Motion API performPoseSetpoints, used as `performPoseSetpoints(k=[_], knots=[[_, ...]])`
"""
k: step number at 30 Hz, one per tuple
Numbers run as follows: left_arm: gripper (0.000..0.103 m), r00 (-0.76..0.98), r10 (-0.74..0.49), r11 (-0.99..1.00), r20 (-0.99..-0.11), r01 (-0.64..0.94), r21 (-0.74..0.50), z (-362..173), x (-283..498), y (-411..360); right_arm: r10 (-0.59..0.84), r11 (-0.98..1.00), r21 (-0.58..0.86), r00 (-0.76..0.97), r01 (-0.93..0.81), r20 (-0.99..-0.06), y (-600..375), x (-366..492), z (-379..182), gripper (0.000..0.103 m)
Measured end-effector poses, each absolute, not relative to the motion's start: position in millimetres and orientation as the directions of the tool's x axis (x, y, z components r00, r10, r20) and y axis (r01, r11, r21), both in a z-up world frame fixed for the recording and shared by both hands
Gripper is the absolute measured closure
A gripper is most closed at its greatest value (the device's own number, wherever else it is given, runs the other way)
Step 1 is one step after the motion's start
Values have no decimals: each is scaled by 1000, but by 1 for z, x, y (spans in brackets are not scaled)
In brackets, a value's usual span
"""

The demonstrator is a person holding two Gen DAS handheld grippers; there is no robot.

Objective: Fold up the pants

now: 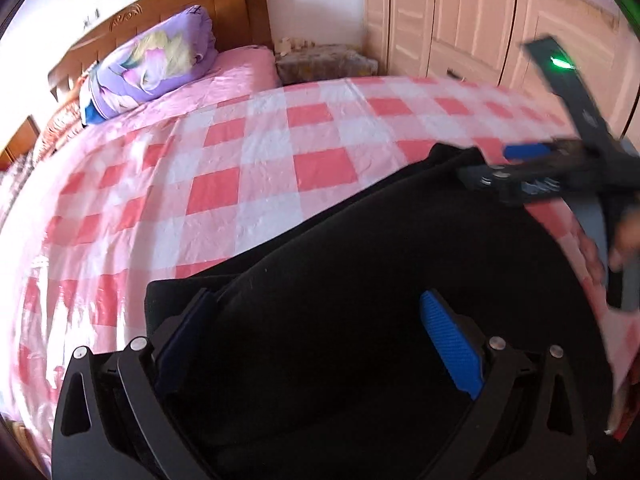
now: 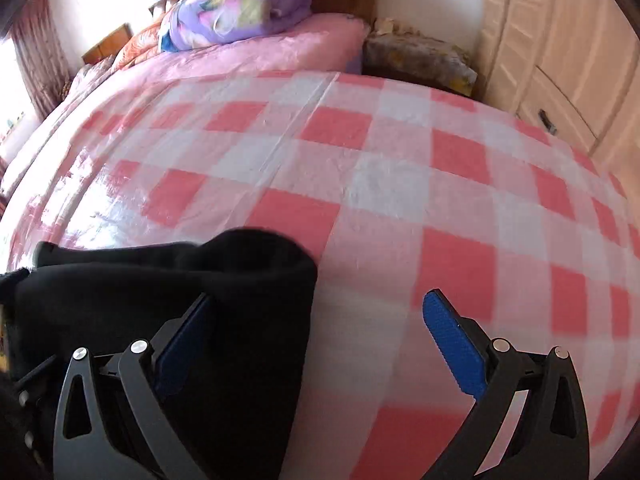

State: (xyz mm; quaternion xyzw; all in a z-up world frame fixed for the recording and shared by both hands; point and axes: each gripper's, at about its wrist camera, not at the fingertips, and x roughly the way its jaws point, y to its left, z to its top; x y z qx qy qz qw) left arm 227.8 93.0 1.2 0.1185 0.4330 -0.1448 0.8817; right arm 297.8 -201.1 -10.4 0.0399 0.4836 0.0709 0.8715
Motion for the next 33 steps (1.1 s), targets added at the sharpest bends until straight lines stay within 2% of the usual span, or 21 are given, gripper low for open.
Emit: performPoseSetpoints(k=[4,6,7,9,10,12,14,15,16,18,20,22,24,27,30,31,33], knots=[[2,590,-124,926,-798,357,121,-2,228,90,63,989,131,612,67,-789,-216,287,12,5],[2,588,-140,929,-797,356,99,0,228,93,178,974,226,597,5,-782,-215,281,13,5],[2,587,-145,930,-797,356,93,1,229,93,191,977,213,567,-28,-801,-210,281,10,5],[2,585,-142,930,-798,355,95,1,229,93,116,993,87,505,-80,-856,-195,287,-9,5],[2,584,-140,929,-799,356,97,1,229,93,129,991,99,516,-85,-847,-196,289,-13,5],[2,583,-130,928,-802,356,108,0,230,91,178,982,182,523,-45,-834,-207,299,-14,5],[2,581,-122,927,-805,355,116,-1,230,91,45,989,116,567,90,-823,-215,301,1,4],[2,581,-120,927,-805,356,119,-2,230,91,55,985,142,586,103,-808,-217,296,10,4],[2,582,-123,928,-804,355,116,-1,230,90,150,971,231,599,61,-786,-218,287,16,4],[2,580,-125,928,-805,355,111,-2,230,90,230,962,272,580,-16,-782,-206,274,17,4],[2,577,-127,928,-807,356,109,-2,231,89,238,971,189,530,-146,-814,-178,270,8,4],[1,570,-130,928,-811,357,102,-3,233,90,110,989,43,513,-141,-851,-164,278,-11,4],[1,569,-128,928,-813,358,104,-2,232,89,205,978,188,515,-86,-832,-182,290,-17,5],[1,572,-122,925,-811,362,116,-2,230,89,130,978,203,596,56,-792,-190,276,14,4],[1,569,-140,928,-811,360,92,-1,231,93,271,958,269,594,-93,-758,-164,257,32,4],[1,566,-139,928,-812,361,93,-1,232,93,274,962,219,559,-165,-783,-147,256,30,4],[1,567,-130,927,-814,360,103,-2,232,91,180,978,92,534,-188,-826,-130,262,16,4]])
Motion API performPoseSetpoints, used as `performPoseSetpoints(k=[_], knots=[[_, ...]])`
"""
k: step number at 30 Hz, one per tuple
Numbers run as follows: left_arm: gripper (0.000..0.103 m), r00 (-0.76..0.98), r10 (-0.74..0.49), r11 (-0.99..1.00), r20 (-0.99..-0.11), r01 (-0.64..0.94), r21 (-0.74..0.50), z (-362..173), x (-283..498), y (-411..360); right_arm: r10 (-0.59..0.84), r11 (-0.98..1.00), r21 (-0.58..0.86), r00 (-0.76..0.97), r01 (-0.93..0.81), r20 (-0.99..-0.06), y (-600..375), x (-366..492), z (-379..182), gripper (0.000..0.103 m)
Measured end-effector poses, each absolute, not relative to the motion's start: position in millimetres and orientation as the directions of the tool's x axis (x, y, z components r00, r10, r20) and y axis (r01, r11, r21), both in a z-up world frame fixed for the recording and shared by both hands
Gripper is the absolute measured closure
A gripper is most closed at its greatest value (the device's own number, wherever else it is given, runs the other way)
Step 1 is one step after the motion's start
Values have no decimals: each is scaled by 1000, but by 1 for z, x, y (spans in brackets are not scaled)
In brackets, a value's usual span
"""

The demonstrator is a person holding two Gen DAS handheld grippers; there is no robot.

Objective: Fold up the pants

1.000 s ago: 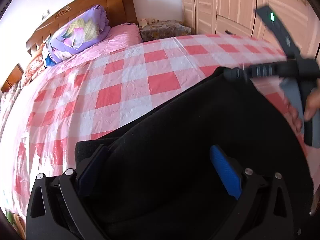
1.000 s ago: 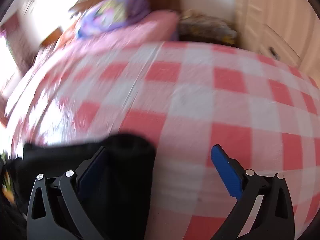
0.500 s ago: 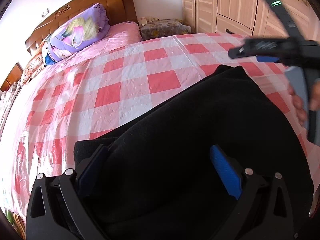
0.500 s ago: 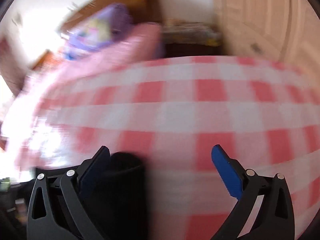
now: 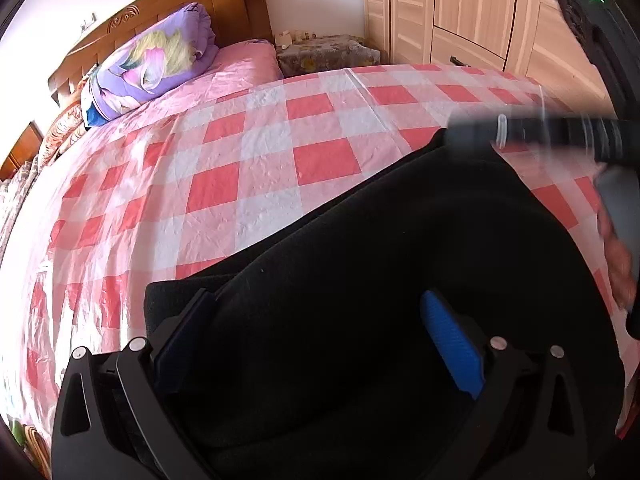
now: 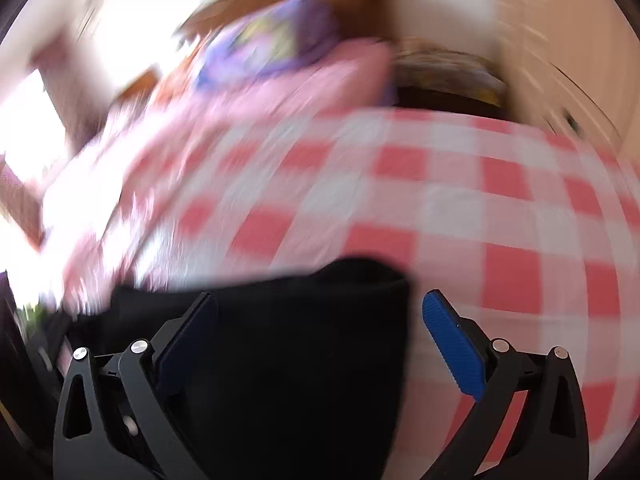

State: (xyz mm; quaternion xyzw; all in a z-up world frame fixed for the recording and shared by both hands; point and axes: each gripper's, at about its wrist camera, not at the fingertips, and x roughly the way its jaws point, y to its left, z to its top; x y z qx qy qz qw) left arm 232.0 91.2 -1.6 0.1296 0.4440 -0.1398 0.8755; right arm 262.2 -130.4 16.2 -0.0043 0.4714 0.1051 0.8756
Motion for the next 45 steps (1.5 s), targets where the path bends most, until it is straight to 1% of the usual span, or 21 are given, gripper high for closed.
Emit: performPoseSetpoints(k=[1,2,3,4,6,8,9,11,13,15,18,22,25,29,32,34,35,36,39,44,45], knots=[[1,568,-127,927,-813,360,106,-2,232,91,121,987,53,496,-148,-860,-132,273,1,4],[1,570,-126,927,-812,360,109,-1,231,91,135,988,82,484,-128,-865,-143,277,-6,5],[1,571,-126,926,-811,362,111,-2,230,90,176,984,143,500,-104,-848,-156,281,-5,5],[1,573,-123,924,-810,364,117,-1,230,90,128,991,134,546,-28,-828,-169,279,5,5],[1,572,-123,924,-811,365,117,-2,230,90,96,990,139,607,24,-789,-182,260,29,5],[1,568,-132,925,-812,365,105,-1,231,92,193,976,215,636,-43,-747,-192,230,48,4],[1,565,-136,926,-814,366,99,-1,232,92,220,973,217,643,-85,-734,-191,207,54,4],[1,562,-143,927,-814,364,89,-1,233,93,237,971,144,688,-190,-686,-190,144,63,4],[1,563,-147,928,-813,364,84,-1,233,94,262,958,73,743,-277,-616,-191,70,57,4],[1,563,-147,928,-813,363,84,-1,233,94,288,946,40,775,-323,-563,-193,24,44,4],[1,565,-140,928,-813,361,91,-1,232,93,185,956,-72,777,-283,-602,-186,-36,14,4],[1,566,-141,929,-812,359,89,0,233,93,128,976,-53,760,-209,-637,-185,-27,-9,4],[1,569,-143,930,-810,357,87,0,232,93,85,970,-116,745,-214,-662,-168,-8,-22,4],[1,569,-139,930,-811,356,90,0,232,93,42,984,-112,784,-141,-619,-168,1,-19,4],[1,569,-138,930,-810,355,91,0,231,93,-79,970,-227,773,-85,-630,-166,8,-30,5],[1,568,-143,930,-811,358,87,0,232,93,-110,964,-258,789,-63,-604,-168,3,-32,5],[1,566,-150,929,-811,360,80,0,232,94,-144,950,-307,801,-52,-581,-166,1,-32,5],[2,565,-161,929,-809,364,69,1,231,95,-171,936,-350,812,-43,-557,-163,-2,-31,5],[2,561,-214,929,-800,370,11,3,231,103,-187,926,-376,816,-40,-547,-163,-5,-30,5],[2,572,-299,924,-763,374,-82,11,228,116,-163,934,-347,765,-84,-623,-169,-13,-20,5],[2,582,-321,921,-747,375,-104,15,225,120,-197,927,-369,762,-60,-617,-174,-17,-15,5]])
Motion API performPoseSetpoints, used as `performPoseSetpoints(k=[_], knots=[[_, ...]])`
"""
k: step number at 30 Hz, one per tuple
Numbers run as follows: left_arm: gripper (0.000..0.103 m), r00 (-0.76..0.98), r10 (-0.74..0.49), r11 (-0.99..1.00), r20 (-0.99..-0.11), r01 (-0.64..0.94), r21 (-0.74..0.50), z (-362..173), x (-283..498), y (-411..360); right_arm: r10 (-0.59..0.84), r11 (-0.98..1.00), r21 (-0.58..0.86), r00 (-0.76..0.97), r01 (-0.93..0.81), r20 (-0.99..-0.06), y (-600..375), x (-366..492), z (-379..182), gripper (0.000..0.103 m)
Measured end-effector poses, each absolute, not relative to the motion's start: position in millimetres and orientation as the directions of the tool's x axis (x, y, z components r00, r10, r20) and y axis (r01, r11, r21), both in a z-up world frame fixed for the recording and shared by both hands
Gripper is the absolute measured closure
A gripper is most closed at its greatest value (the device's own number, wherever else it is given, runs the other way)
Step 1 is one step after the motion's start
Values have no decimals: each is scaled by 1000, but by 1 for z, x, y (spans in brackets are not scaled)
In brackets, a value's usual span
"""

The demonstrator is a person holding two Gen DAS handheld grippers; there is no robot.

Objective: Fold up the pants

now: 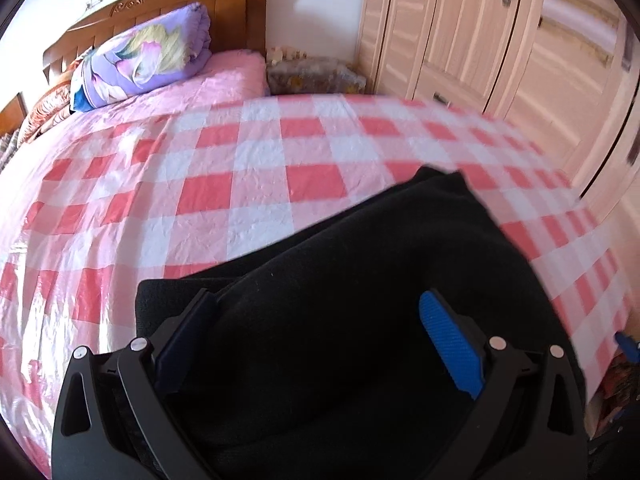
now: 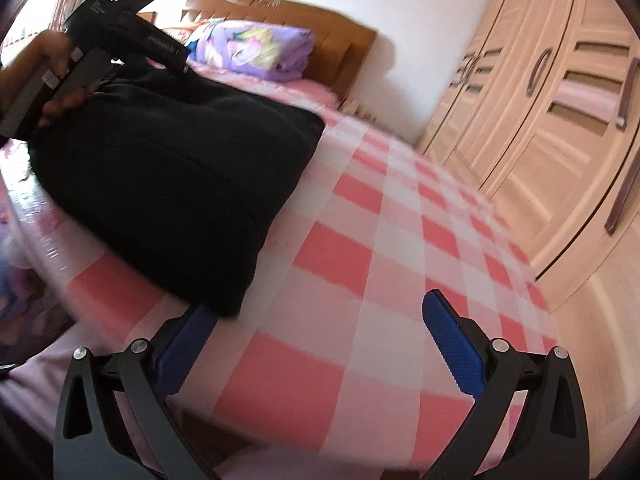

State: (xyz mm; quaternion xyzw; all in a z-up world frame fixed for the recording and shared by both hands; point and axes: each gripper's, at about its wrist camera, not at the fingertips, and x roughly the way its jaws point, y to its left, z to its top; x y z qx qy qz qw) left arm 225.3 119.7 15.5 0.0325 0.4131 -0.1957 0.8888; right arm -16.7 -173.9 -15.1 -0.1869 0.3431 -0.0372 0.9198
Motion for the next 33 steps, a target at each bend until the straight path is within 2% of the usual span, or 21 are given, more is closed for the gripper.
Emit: performPoseSetpoints(k=[1,4,5,7,8,10,12,13,15,16,18,20,23,27,29,31,33], knots=[[2,598,-337,921,-727,368,-124,22,221,127,-214,926,-376,773,-33,-596,-180,-22,-6,5],[2,770,-293,953,-567,281,-111,64,177,172,-132,966,-259,826,-18,-548,-192,-33,28,5],[2,840,-181,982,-511,178,-56,77,157,190,-74,983,-181,848,-26,-525,-194,-31,42,5],[2,883,17,999,-469,5,46,90,129,210,87,991,-43,852,-127,-516,-187,-15,54,4],[2,881,30,999,-473,-6,52,92,116,218,126,987,-15,836,-158,-534,-179,-1,54,4],[2,842,-31,999,-538,35,-3,86,103,224,198,974,21,806,-225,-558,-157,31,50,4],[2,789,-109,993,-605,120,-23,70,93,211,169,975,-15,787,-221,-594,-138,58,43,4],[2,768,-111,987,-630,160,21,61,90,198,147,976,-38,777,-214,-612,-132,67,37,4],[2,730,-11,959,-683,202,201,29,89,165,83,974,-104,747,-200,-660,-122,85,17,4],[1,716,10,951,-698,209,228,19,90,160,91,973,-97,738,-208,-669,-124,89,8,5],[1,718,-30,967,-695,197,162,9,90,168,155,979,7,715,-205,-681,-141,93,2,4],[1,660,-124,976,-741,215,28,2,91,187,192,978,77,680,-196,-707,-149,96,-4,4],[1,633,-186,967,-751,252,-27,-4,87,198,185,979,68,694,-192,-696,-149,98,-9,4],[1,596,-197,967,-779,249,-53,-6,85,201,224,974,137,683,-180,-695,-155,98,-13,4],[1,580,-112,967,-806,249,44,9,87,188,213,976,128,687,-174,-695,-154,97,-12,4],[1,661,-39,954,-749,248,169,43,86,170,205,978,122,695,-168,-689,-152,96,-12,4],[1,713,-80,948,-697,271,168,68,100,159,210,977,133,694,-164,-689,-153,96,-12,4]])
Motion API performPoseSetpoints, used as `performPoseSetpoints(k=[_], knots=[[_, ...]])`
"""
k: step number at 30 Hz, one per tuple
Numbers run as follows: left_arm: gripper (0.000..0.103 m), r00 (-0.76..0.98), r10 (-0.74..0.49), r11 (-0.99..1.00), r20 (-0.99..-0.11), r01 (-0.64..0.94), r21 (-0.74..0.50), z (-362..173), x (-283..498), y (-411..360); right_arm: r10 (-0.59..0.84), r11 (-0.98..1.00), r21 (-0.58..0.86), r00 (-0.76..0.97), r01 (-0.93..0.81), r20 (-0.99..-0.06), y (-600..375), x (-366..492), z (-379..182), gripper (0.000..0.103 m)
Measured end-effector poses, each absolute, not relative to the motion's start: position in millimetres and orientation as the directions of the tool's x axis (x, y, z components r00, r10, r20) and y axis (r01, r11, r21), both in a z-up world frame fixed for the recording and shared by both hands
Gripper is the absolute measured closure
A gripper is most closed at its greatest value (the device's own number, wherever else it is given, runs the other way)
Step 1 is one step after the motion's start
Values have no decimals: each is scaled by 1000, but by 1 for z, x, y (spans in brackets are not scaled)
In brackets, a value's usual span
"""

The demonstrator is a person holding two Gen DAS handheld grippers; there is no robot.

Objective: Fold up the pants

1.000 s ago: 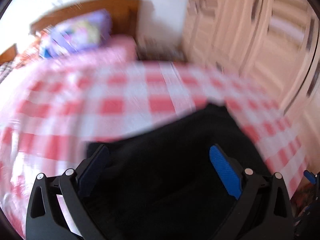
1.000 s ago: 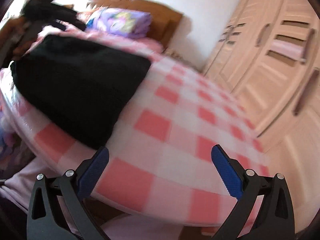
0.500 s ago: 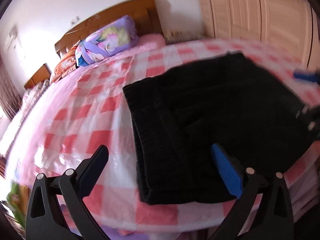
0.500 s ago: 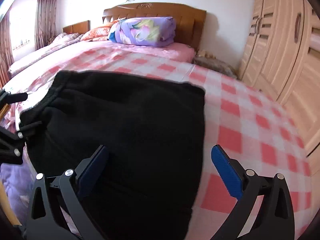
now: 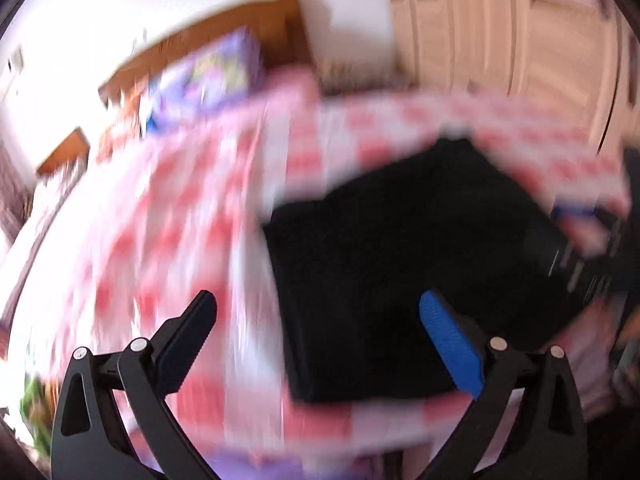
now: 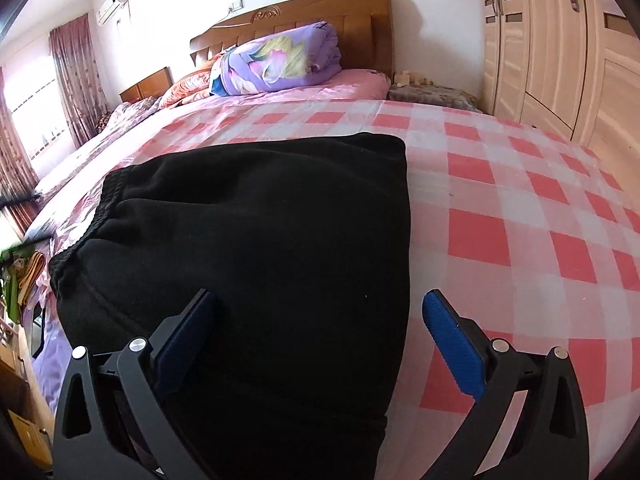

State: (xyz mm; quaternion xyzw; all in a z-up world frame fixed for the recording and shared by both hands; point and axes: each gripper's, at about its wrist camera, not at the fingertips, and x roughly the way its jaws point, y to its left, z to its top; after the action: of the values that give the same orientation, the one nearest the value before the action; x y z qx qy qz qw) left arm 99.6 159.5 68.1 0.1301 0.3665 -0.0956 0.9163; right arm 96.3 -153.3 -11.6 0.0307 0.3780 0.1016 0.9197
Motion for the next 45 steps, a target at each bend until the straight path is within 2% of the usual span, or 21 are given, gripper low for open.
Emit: performPoseSetpoints(k=[2,4,8,13,15,18,20,22,25,29,34,38,39,42,45], knots=[[1,704,-77,934,-706,299,196,72,136,144,210,978,133,694,-164,-689,-153,96,-11,4],[1,682,3,922,-731,281,267,61,182,130,204,979,122,696,-166,-688,-153,95,-10,4],[1,572,77,920,-816,275,280,8,254,128,190,981,100,704,-168,-684,-151,93,-9,4],[1,570,-114,973,-814,228,23,-4,252,171,216,976,137,709,-168,-671,-154,93,-13,4],[1,575,-108,973,-811,229,34,-5,251,169,211,977,131,713,-167,-668,-154,92,-13,4],[1,614,-33,962,-788,233,142,-3,245,153,183,983,114,715,-144,-675,-154,91,-8,4],[1,631,-7,957,-776,230,179,-2,246,148,98,994,29,786,-101,-610,-146,71,10,4],[1,634,-5,956,-773,229,181,-1,247,149,101,988,-39,826,-147,-554,-133,53,21,4],[1,628,-13,958,-778,231,169,-1,248,149,90,982,-79,789,-173,-608,-127,52,8,4],[1,625,-23,960,-780,231,156,0,249,151,211,977,101,754,-190,-623,-151,50,-11,4],[1,623,-31,962,-782,230,145,0,249,153,201,978,92,748,-186,-633,-154,41,-9,4],[1,626,-27,961,-779,230,151,0,249,153,188,981,81,792,-174,-580,-164,15,-9,4],[1,628,-25,961,-778,230,156,0,249,152,197,980,99,789,-172,-582,-170,12,-15,4],[1,635,-17,959,-772,229,167,0,248,151,253,967,197,696,-161,-672,-185,21,-41,4],[1,664,-15,959,-747,221,177,6,242,151,263,962,235,720,-141,-642,-192,9,-27,4]])
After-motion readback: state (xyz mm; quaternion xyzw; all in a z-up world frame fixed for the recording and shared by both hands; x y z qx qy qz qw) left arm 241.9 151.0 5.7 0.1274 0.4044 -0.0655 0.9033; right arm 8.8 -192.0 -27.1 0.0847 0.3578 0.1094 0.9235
